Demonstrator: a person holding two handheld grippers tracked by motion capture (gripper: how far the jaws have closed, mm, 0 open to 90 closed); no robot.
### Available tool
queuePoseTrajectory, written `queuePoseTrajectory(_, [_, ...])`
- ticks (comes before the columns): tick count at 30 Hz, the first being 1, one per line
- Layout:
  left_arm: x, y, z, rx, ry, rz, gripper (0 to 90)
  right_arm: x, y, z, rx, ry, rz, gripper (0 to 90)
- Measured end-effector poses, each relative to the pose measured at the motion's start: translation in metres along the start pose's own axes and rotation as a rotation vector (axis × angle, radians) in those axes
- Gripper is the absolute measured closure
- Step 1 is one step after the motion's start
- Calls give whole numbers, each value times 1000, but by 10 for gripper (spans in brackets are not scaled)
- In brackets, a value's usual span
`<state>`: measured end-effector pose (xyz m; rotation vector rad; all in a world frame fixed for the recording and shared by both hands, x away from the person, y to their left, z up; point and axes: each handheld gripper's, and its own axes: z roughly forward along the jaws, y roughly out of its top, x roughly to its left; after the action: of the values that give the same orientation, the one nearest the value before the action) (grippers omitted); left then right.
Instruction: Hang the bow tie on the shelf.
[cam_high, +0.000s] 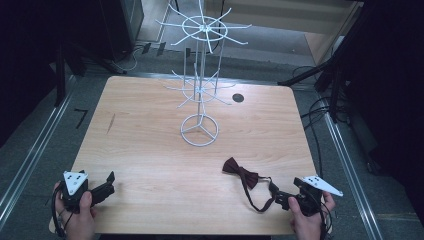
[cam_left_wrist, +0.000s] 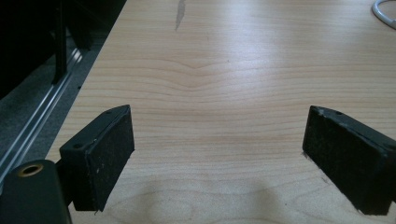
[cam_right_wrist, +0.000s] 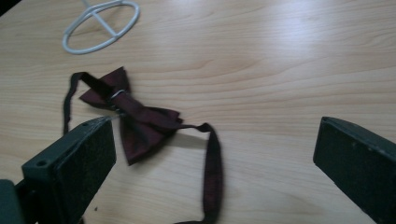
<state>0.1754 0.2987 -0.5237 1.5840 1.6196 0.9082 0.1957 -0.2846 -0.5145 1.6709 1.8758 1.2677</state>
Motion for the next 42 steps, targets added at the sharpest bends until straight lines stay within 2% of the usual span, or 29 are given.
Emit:
queuePoseTrajectory(3, [0,0,0,1,-5,5,97,11,-1,7,30,41,-6,0])
queuePoseTrajectory(6, [-2,0,1,13,-9,17,98,17,-2,12,52,53,-23,0])
queuePoseTrajectory(12, [-3,0,1,23,-11,31,99,25,-4,15,60,80,-24,0])
queuePoseTrajectory(15, [-3,1,2,26,-7,37,99,36,-5,19,67,90,-56,0])
queuePoseTrajectory(17, [-3,0,2,24,-9,37,99,39,-5,20,73,80,-63,0])
queuePoseTrajectory(18, [-3,1,2,26,-10,36,99,41,-6,23,70,33,-70,0])
queuePoseTrajectory(19, [-3,1,2,26,-10,36,100,41,-6,23,70,33,-70,0])
queuePoseTrajectory(20, [-3,1,2,28,-12,36,100,42,-6,24,67,-23,-63,0])
queuePoseTrajectory(21, [-3,1,2,31,-12,36,100,43,-6,25,71,-41,-62,0])
queuePoseTrajectory(23, [-3,1,3,31,-12,33,100,44,-5,24,63,-17,-69,0])
queuePoseTrajectory(24, [-3,1,3,32,-11,34,100,45,-5,23,63,13,-76,0])
queuePoseTrajectory(28, [-3,1,3,40,-19,37,101,44,-6,22,47,5,-76,0])
queuePoseTrajectory(29, [-3,1,3,43,-19,35,101,40,-6,23,46,-29,-64,0])
queuePoseTrajectory(30, [-3,1,3,46,-23,39,101,40,-6,23,46,-29,-64,0])
queuePoseTrajectory(31, [-3,1,3,47,-25,41,102,33,-8,24,50,-91,-56,96])
queuePoseTrajectory(32, [-3,1,3,49,-25,41,102,33,-8,24,50,-91,-56,96])
queuePoseTrajectory(33, [-4,1,4,51,-22,42,129,28,-11,25,67,-142,-43,176])
queuePoseTrajectory(34, [-4,1,4,52,-22,45,132,26,-12,26,74,-151,-33,230])
queuePoseTrajectory(35, [-4,1,4,52,-22,45,133,26,-12,26,74,-151,-33,230])
queuePoseTrajectory(36, [-4,1,4,57,-29,47,133,23,-14,27,81,-161,-23,363])
queuePoseTrajectory(37, [-4,1,4,57,-29,47,133,23,-14,27,81,-161,-23,363])
queuePoseTrajectory(38, [-4,1,4,58,-28,49,133,21,-15,27,89,-178,-35,501])
queuePoseTrajectory(39, [-4,1,4,58,-28,49,133,21,-15,27,89,-178,-35,501])
queuePoseTrajectory(41, [-4,1,4,59,-32,49,133,18,-16,28,104,-171,-28,616])
queuePoseTrajectory(42, [-4,1,4,59,-33,49,133,15,-18,30,129,-158,-24,721])
